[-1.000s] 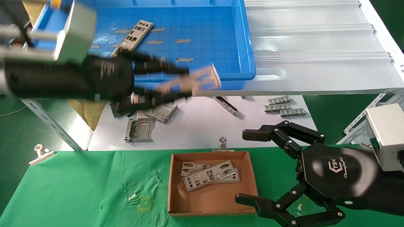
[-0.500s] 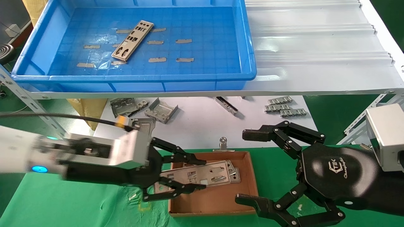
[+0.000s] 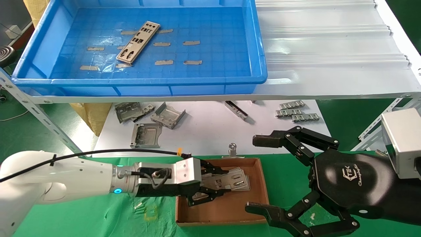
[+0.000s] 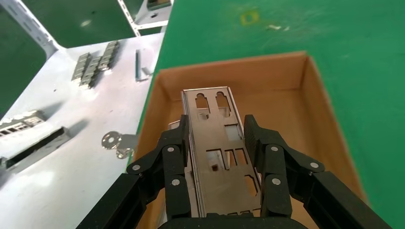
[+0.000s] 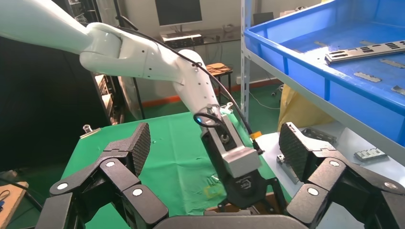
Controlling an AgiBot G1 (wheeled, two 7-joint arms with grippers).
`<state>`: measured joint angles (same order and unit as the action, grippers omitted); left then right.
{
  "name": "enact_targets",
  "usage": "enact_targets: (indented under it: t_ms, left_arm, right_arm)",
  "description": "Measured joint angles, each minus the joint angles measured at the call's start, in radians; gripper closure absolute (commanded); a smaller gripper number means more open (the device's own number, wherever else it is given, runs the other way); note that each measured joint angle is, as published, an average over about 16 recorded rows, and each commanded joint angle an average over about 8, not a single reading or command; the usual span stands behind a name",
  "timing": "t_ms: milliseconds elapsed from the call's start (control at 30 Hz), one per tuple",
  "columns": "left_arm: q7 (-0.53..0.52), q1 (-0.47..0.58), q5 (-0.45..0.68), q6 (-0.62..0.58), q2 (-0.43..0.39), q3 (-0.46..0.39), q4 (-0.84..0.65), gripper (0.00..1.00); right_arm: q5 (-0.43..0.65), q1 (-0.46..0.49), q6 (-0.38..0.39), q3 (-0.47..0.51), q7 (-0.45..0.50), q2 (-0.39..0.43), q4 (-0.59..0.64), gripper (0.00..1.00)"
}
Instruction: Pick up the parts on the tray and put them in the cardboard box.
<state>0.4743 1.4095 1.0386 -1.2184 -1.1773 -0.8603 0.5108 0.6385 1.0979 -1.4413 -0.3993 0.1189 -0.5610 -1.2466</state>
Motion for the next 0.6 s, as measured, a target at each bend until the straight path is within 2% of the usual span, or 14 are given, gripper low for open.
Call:
enact_targets:
  t_ms: [100, 133, 167, 600]
  left_arm:
    - [0.038, 0.007, 0.005, 0.009, -0.029, 0.0, -0.057, 0.15]
    - [0.049, 0.01, 0.005, 0.01, -0.037, 0.001, -0.074, 0.04]
    - [0.059, 0.013, 0.005, 0.011, -0.045, 0.002, -0.091, 0.0]
    - [0.161, 0.058, -0.008, -0.026, -0.104, 0.014, -0.237, 0.0]
  right_arm:
    - [0.0, 0.0, 0.0, 0.0, 0.0, 0.0, 0.0, 0.0]
    - [0.0, 0.0, 0.0, 0.0, 0.0, 0.0, 0.0, 0.0]
    - [0.0, 0.0, 0.0, 0.0, 0.0, 0.0, 0.0, 0.0]
    - [0.0, 0.0, 0.0, 0.0, 0.0, 0.0, 0.0, 0.0]
